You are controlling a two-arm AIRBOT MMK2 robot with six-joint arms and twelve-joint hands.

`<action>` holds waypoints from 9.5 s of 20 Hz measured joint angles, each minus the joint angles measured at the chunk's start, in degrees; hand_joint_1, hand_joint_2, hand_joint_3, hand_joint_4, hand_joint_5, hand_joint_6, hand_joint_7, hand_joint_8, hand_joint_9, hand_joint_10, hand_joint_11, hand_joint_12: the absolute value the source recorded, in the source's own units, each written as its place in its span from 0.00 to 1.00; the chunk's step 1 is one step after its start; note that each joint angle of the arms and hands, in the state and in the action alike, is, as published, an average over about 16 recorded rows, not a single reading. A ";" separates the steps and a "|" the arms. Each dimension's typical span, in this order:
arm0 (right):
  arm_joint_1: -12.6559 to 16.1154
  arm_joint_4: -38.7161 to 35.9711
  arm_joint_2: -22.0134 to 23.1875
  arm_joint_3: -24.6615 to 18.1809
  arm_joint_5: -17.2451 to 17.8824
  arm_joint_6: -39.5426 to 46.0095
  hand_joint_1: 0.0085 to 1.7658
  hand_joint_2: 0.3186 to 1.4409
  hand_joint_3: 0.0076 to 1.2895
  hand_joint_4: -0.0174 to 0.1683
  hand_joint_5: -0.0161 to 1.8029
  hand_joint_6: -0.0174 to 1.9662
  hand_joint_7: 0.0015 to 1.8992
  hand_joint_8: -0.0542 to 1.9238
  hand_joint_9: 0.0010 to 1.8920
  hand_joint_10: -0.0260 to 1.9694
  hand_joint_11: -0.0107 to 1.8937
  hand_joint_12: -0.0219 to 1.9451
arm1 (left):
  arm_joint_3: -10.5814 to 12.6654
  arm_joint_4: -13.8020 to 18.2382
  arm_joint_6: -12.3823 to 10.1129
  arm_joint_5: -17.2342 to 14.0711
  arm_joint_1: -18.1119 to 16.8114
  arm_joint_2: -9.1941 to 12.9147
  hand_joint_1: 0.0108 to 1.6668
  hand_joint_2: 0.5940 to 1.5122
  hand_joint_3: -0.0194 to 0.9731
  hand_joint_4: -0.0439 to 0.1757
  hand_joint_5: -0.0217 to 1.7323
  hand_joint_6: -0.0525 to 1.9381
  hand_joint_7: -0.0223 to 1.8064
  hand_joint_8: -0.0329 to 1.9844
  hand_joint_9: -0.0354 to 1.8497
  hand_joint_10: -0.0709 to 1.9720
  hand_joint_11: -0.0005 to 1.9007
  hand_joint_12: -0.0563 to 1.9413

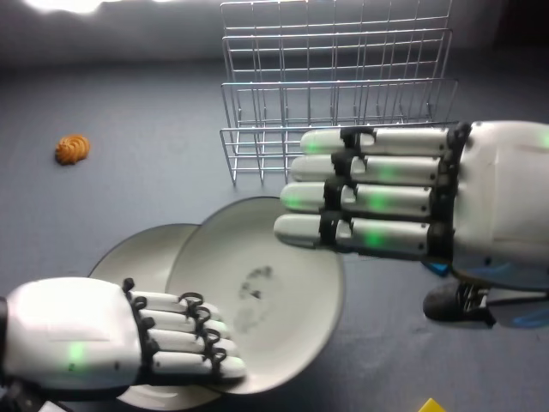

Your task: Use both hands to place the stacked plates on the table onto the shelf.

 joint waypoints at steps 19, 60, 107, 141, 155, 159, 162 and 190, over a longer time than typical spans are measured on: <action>1.78 1.10 -10.66 6.46 -6.66 -8.68 0.65 0.54 0.01 0.09 0.02 0.02 0.01 0.03 0.01 0.01 0.02 0.02 | -1.56 -3.57 0.24 2.94 -0.59 -2.07 0.01 0.58 0.03 0.19 0.09 0.03 0.08 0.02 0.07 0.03 0.01 0.07; 6.57 7.01 -10.47 8.26 -8.19 -7.17 0.68 0.51 0.01 0.09 0.02 0.02 0.01 0.03 0.01 0.02 0.02 0.02 | 4.67 -8.99 0.43 5.06 2.34 -0.97 0.01 0.60 0.03 0.18 0.07 0.03 0.06 0.01 0.05 0.02 0.00 0.03; 8.70 5.30 -30.33 17.32 -17.43 -19.80 0.66 0.60 0.01 0.10 0.46 0.48 0.49 0.38 0.53 0.28 0.45 0.63 | 6.59 -11.44 -0.17 4.27 0.38 -1.34 0.01 0.60 0.04 0.21 0.04 0.02 0.05 0.01 0.05 0.03 0.01 0.02; 24.40 6.79 -9.46 0.14 -25.19 0.64 0.74 0.60 0.01 0.09 0.51 0.55 0.51 0.48 0.53 0.55 0.47 0.63 | 19.79 -12.66 -1.04 5.74 -10.59 1.34 0.01 0.60 0.04 0.21 0.07 0.03 0.08 0.02 0.07 0.04 0.02 0.04; 33.26 -2.82 -5.89 8.41 -31.28 43.94 0.75 0.60 0.01 0.08 0.50 0.55 0.51 0.49 0.54 0.56 0.47 0.64 | 20.85 -13.48 2.77 2.32 -10.92 1.56 0.01 0.60 0.03 0.23 0.09 0.03 0.09 0.02 0.09 0.04 0.03 0.05; 33.01 -3.37 -6.68 11.77 -30.99 50.83 0.76 0.60 0.01 0.08 0.50 0.55 0.51 0.49 0.53 0.56 0.47 0.64 | 21.03 -12.80 2.90 1.59 -10.95 1.55 0.01 0.60 0.03 0.23 0.09 0.03 0.10 0.02 0.09 0.04 0.03 0.05; 32.50 -2.92 -7.44 14.19 -30.93 54.71 0.76 0.60 0.01 0.07 0.50 0.55 0.51 0.49 0.53 0.56 0.46 0.65 | 21.07 -12.47 2.90 1.25 -10.97 1.55 0.01 0.60 0.03 0.23 0.09 0.03 0.09 0.02 0.09 0.04 0.03 0.05; 35.51 -24.58 -17.25 30.86 -33.81 83.60 0.75 0.60 0.01 0.08 0.50 0.55 0.51 0.50 0.54 0.51 0.46 0.65 | 20.98 -11.91 2.90 0.29 -10.81 1.14 0.01 0.59 0.03 0.23 0.09 0.03 0.09 0.02 0.08 0.04 0.01 0.08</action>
